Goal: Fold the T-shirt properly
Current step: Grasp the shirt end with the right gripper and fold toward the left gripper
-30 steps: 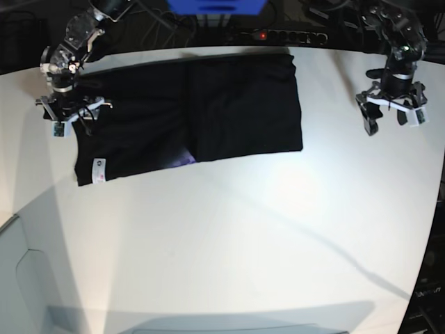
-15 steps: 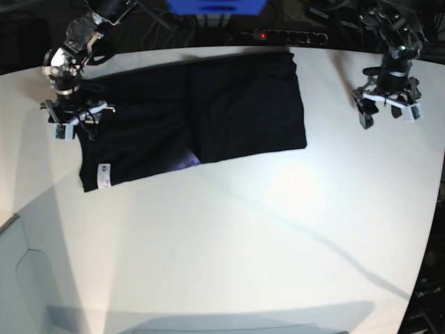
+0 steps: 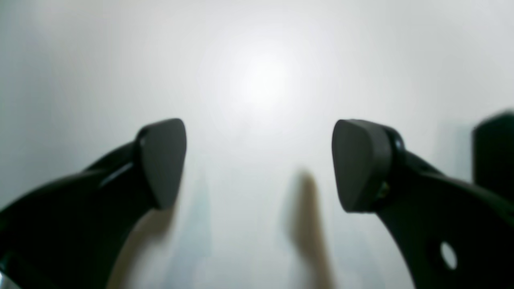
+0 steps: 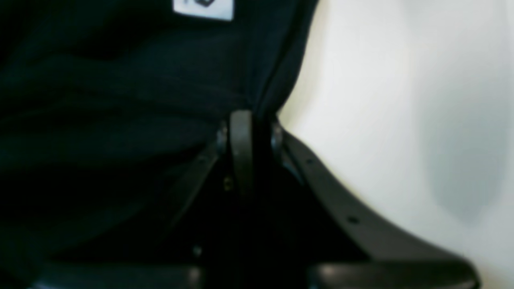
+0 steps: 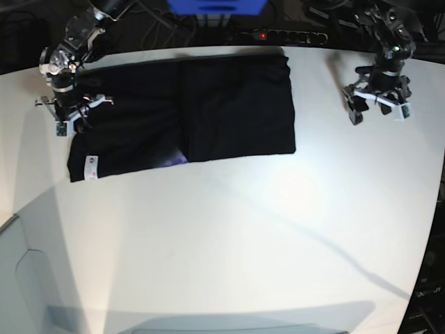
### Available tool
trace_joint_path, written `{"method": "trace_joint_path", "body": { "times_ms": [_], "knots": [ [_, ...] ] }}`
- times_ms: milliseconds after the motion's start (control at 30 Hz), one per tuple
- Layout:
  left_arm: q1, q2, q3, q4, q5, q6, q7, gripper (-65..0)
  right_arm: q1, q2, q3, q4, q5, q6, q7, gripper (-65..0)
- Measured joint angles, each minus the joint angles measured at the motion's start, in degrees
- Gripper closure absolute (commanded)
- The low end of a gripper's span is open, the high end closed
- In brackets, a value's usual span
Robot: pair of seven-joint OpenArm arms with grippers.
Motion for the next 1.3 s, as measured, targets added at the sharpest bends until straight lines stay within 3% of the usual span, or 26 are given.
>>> {"method": "trace_joint_path", "body": {
  "times_ms": [100,167,233,400,433,600,767,967,1067,1300],
  "knots": [
    [0.0,-0.1,3.9,-1.1,0.2,0.0,-0.2,-53.7,-1.1,-0.2,0.0,4.8,-0.4,0.2,-1.4,0.0],
    [0.3,-0.1,6.7,-1.1,-0.7,0.0,-0.9,-48.7,-1.0,0.0,0.0,8.0,-0.3,0.2,-0.8,0.0],
    [0.3,-0.2,8.8,-1.0,-0.8,0.0,-1.1,-38.2,-0.9,0.0,-0.2,10.2,0.0,0.0,-0.4,0.0],
    [0.2,-0.2,14.1,-1.0,-1.0,0.0,-0.9,-2.1,-2.6,-0.1,-2.4,12.8,-0.3,0.2,-0.9,0.0],
    [0.2,-0.2,15.4,-0.9,-1.0,0.2,-0.9,0.0,-3.0,0.0,-3.0,13.4,-0.3,0.1,-0.9,0.0],
    [0.6,0.1,20.0,-0.5,-1.3,0.2,-1.4,0.0,-5.6,0.2,-7.2,15.4,-0.2,0.2,-0.7,0.0],
    [0.8,3.7,20.5,-0.6,-0.9,0.2,-2.3,0.0,-8.9,0.2,-12.2,18.6,-0.2,0.2,-0.8,0.0],
    [-1.1,8.0,20.5,-0.6,6.0,-0.1,-3.1,0.0,-11.5,0.2,-19.4,19.3,-0.1,0.2,-0.6,0.0],
    [-1.9,9.6,20.5,-0.6,8.7,-0.2,-3.3,0.0,-11.7,0.2,-21.6,19.6,2.9,0.0,-0.9,0.0],
    [-2.3,9.2,23.3,-0.6,10.0,-0.2,-3.4,0.0,-14.0,0.5,-32.3,20.1,4.9,0.0,-0.6,0.0]
  ]
}}
